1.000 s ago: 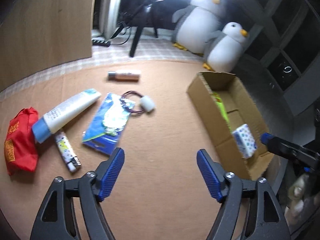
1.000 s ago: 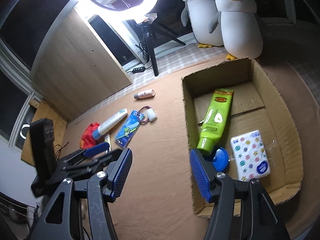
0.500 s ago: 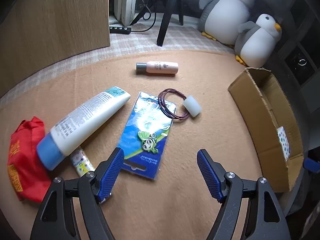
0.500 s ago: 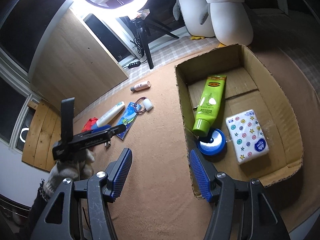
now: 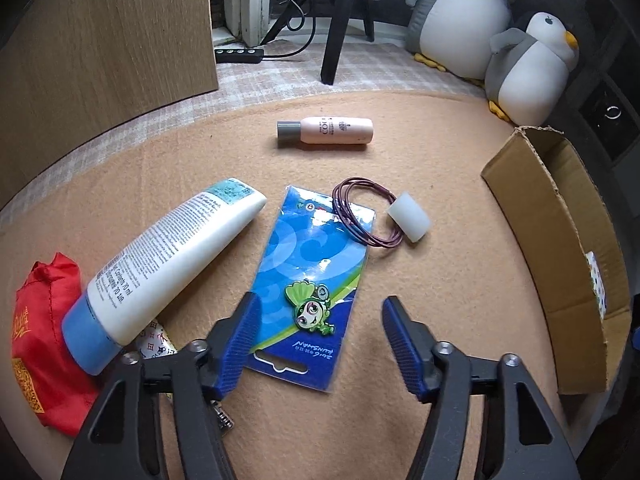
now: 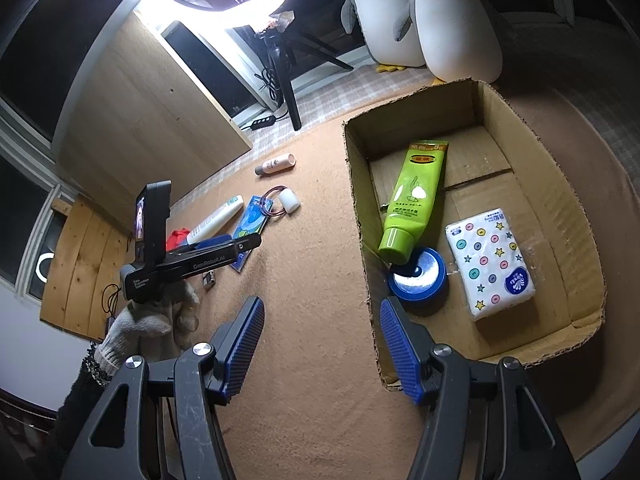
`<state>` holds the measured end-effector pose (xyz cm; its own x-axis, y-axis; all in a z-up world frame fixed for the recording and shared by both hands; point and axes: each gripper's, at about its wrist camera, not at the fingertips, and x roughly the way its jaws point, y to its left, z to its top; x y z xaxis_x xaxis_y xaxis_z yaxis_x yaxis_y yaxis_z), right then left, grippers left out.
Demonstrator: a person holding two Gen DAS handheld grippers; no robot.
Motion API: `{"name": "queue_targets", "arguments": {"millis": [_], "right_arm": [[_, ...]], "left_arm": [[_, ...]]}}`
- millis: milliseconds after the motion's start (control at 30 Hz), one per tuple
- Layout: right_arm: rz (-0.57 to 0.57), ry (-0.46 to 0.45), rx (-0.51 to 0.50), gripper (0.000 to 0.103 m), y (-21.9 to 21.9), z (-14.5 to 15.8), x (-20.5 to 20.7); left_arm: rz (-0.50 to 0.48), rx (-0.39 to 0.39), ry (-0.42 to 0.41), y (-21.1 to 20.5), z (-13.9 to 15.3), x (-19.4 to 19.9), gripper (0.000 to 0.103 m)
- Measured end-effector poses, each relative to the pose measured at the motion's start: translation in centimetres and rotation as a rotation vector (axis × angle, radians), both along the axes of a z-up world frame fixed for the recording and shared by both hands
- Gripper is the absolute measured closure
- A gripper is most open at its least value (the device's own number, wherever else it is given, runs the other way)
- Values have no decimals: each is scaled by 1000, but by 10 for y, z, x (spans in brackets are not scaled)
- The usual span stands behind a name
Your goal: Organize objects
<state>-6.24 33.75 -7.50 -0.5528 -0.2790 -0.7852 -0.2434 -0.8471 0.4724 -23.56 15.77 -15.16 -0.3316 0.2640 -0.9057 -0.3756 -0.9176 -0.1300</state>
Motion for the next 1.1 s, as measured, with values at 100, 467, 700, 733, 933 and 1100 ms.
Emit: {"name": "queue_targets", "arguments": {"millis": [100,467,700,733,933,1100], "right_arm": [[10,-3,0,46,-2,-1,-2],[57,-9,-2,46,-16,-2,-9],[51,-17,-4,46,-16,-3,-6],[49,-18,-5,46,-16,-3,-6],[53,-15,-5,46,-17,-2,-6],[53,-15,-8,46,-19,-3,-6]], "left_arm": [[-18,-18,5,3,1,3,48],[-10,-47,13,-2,-1,-5,39],[-58,-74,14,10,-5,3,40],[-60,-75,15,11,-4,4,41],[-48,-80,11,11,-4,9,43],[-58,-71,8,11,-3,26,43]]}}
